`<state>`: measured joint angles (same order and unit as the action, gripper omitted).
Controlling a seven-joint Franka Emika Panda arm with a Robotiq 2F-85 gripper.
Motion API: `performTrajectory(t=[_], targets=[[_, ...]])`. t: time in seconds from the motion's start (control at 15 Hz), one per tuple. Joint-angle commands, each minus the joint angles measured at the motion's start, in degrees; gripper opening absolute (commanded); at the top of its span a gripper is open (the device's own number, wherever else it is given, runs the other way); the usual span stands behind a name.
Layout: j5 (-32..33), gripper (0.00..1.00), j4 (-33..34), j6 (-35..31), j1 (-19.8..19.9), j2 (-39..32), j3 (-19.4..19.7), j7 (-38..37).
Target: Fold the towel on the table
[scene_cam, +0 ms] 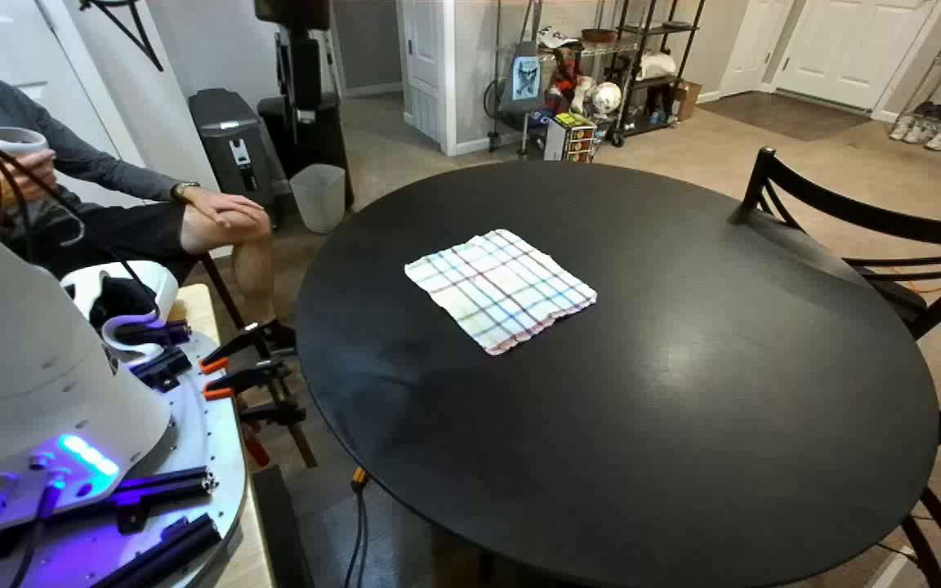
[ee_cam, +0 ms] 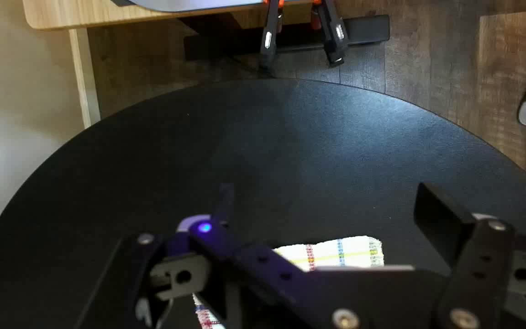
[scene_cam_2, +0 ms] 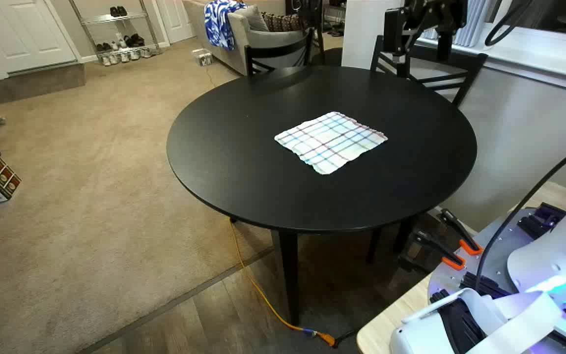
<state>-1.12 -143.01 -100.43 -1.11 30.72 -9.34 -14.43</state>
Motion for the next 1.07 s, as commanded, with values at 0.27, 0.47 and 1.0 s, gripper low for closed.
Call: performTrajectory(t=[0.27, 0.47, 1.0], targets=[[0.3, 1.0, 0.1, 0.1, -0.7, -0.1, 0.6, -0.3], [0.3, 1.0, 0.1, 0.1, -0.7, -0.1, 0.6, -0.3], [0.6, 1.0, 6.2, -5.7, -2.2, -9.0, -1.2, 0.0]])
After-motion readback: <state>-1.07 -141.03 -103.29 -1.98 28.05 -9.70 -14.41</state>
